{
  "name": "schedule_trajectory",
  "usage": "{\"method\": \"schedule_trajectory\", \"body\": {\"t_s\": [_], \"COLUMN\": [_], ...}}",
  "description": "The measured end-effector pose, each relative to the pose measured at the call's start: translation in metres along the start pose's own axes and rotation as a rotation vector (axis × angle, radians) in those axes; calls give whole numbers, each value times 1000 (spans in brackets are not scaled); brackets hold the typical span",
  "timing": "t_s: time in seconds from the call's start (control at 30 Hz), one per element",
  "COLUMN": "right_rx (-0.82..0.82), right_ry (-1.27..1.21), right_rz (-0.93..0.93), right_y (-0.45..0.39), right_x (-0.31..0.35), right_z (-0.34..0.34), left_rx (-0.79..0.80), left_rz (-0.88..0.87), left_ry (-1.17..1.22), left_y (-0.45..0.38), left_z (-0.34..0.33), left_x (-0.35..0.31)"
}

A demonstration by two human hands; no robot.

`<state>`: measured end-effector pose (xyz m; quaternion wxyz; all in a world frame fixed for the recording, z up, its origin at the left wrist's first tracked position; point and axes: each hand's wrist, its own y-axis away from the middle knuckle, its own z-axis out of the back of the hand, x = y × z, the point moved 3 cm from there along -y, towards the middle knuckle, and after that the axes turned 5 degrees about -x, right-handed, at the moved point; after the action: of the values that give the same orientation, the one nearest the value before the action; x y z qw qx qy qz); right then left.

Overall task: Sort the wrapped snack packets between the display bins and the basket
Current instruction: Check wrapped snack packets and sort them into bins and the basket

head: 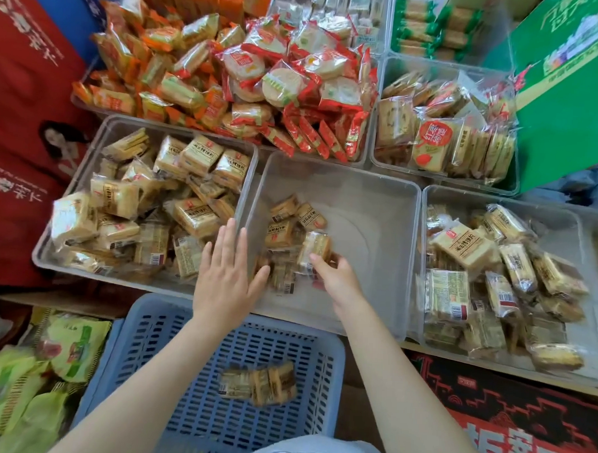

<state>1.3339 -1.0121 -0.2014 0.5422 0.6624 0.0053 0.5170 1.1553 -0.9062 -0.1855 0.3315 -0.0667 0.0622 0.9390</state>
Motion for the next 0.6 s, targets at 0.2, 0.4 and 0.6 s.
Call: {"method": "schedule_trajectory", "body": {"t_s": [0.2, 0.4, 0.6], "right_rx": [-68, -36, 215], "right_ry": [128, 219, 395], "right_rz": [81, 317, 512], "right_y": [-6, 26, 46], "right_x": [5, 39, 88], "right_z": [5, -20, -124], "left_rx": [-25, -167, -112], "left_rz": [-1, 139, 707], "left_ry": [33, 536, 709], "left_y": [1, -4, -5], "left_z": [2, 31, 57], "left_x": [-3, 14, 88]}}
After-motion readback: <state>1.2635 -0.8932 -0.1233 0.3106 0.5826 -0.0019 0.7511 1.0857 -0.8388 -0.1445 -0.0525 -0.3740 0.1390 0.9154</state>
